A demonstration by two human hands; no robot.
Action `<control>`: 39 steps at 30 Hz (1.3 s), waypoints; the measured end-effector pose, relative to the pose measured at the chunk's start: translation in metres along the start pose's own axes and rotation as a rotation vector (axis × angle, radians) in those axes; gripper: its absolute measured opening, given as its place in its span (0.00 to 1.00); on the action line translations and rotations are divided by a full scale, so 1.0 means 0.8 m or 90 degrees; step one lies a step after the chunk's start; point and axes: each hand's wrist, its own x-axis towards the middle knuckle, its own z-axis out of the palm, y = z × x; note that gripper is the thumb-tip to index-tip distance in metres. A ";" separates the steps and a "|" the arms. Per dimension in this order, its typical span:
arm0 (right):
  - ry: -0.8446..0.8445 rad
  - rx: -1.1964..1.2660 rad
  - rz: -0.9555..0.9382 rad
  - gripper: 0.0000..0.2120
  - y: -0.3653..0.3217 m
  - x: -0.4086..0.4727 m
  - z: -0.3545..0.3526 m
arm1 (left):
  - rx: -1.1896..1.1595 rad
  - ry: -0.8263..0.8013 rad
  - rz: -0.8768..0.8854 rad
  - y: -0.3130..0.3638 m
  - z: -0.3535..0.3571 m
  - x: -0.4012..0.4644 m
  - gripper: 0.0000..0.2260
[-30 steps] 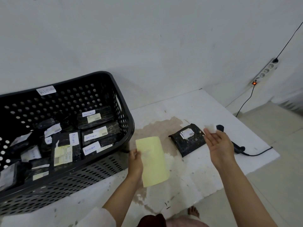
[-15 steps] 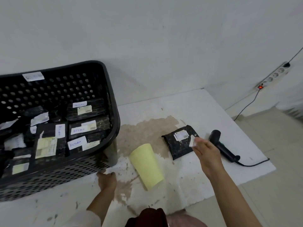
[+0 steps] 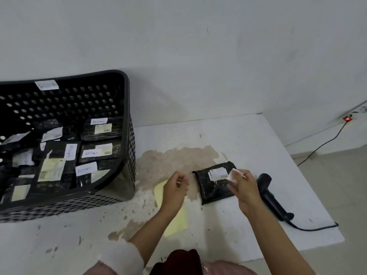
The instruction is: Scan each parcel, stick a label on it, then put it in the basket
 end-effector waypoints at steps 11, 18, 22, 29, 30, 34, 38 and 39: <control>-0.118 -0.204 -0.240 0.03 -0.056 0.035 0.004 | -0.130 -0.112 -0.057 0.099 0.105 0.046 0.12; -0.129 -0.325 -0.167 0.05 -0.013 0.082 -0.022 | -0.093 -0.003 -0.101 0.052 0.125 0.054 0.09; -0.142 -0.442 -0.134 0.03 0.029 0.105 -0.030 | -0.035 0.070 -0.164 0.003 0.139 0.051 0.07; -0.196 -0.607 -0.202 0.07 0.070 0.126 -0.033 | 0.011 0.153 -0.219 -0.043 0.152 0.048 0.10; -0.206 -0.620 -0.216 0.06 0.073 0.127 -0.032 | 0.025 0.153 -0.216 -0.045 0.153 0.049 0.10; -0.228 -0.663 -0.256 0.05 0.077 0.135 -0.029 | 0.077 0.158 -0.197 -0.052 0.155 0.053 0.12; -0.249 -0.755 -0.300 0.05 0.077 0.141 -0.028 | 0.128 0.161 -0.190 -0.057 0.159 0.058 0.13; -0.258 -0.782 -0.310 0.05 0.076 0.142 -0.028 | 0.137 0.160 -0.194 -0.058 0.160 0.060 0.12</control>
